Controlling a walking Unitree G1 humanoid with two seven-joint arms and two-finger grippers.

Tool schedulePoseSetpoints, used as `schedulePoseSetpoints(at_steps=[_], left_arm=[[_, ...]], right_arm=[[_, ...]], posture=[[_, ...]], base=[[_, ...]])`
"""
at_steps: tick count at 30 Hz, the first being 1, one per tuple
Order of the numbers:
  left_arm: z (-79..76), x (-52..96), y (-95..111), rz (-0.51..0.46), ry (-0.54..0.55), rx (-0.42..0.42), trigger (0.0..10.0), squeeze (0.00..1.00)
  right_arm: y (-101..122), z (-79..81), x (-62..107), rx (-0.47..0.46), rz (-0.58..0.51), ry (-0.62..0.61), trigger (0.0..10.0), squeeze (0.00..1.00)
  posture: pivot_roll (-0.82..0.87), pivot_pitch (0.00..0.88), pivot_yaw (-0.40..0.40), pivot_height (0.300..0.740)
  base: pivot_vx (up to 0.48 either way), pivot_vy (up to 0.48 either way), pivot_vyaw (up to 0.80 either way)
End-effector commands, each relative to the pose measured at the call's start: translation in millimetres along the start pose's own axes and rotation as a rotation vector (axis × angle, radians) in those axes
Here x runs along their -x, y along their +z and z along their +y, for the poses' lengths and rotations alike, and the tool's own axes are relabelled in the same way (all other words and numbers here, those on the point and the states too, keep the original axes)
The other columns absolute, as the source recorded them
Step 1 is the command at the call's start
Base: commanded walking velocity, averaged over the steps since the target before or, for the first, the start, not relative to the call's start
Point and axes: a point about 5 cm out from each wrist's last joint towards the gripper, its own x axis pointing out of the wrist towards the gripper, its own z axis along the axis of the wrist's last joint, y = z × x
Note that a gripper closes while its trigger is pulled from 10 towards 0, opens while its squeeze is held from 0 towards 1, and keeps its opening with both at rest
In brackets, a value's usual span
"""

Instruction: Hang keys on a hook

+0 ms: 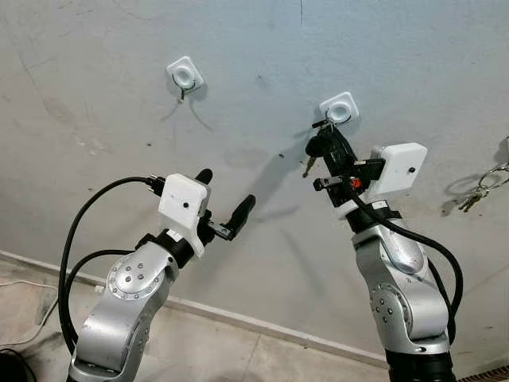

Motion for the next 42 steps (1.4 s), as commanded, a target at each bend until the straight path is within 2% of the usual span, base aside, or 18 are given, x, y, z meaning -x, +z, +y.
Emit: schedulePoseSetpoints(at_steps=[1, 20, 23, 26, 32, 39, 42], left_arm=[[-3.7, -1.0, 5, -0.013, -0.027, -0.005, 10.0, 0.00], [-3.6, -1.9, 6, -0.016, -0.030, -0.007, 10.0, 0.00], [-3.5, -1.9, 7, -0.017, -0.030, -0.008, 10.0, 0.00], [-3.5, -1.9, 6, -0.015, -0.028, -0.008, 10.0, 0.00], [-3.7, -1.6, 6, -0.016, -0.028, -0.008, 10.0, 0.00], [-4.0, -1.5, 5, -0.015, -0.029, -0.006, 10.0, 0.00], [-4.0, -1.7, 4, -0.013, -0.029, -0.006, 10.0, 0.00]], right_arm=[[-9, -15.7, 8.1, -0.016, 0.047, -0.075, 10.0, 0.00], [-34, -10.6, 17.6, -0.189, 0.145, -0.100, 10.0, 0.00], [-31, -8.8, 15.8, -0.189, 0.124, -0.101, 10.0, 0.00], [-19, -10.0, 8.6, -0.199, 0.062, -0.095, 10.0, 0.00], [-11, -11.5, 5.9, -0.212, 0.027, -0.066, 10.0, 0.00], [-2, -1.8, 5.6, -0.332, -0.006, 0.048, 10.0, 0.00], [-3, 2.6, 7.0, -0.345, 0.006, 0.092, 10.0, 0.00]], posture=[[0.24, 0.065, -0.048, 0.740], [0.25, 0.064, -0.046, 0.740], [0.25, 0.064, -0.046, 0.740], [0.25, 0.058, -0.047, 0.740], [0.25, 0.057, -0.048, 0.740], [0.25, 0.058, -0.048, 0.740], [0.25, 0.058, -0.048, 0.740]], base=[[0.000, 0.000, 0.00], [0.000, 0.000, 0.00], [0.000, 0.000, 0.00], [0.000, 0.000, 0.00], [0.000, 0.000, 0.00], [0.000, 0.000, 0.00], [0.000, 0.000, 0.00]])
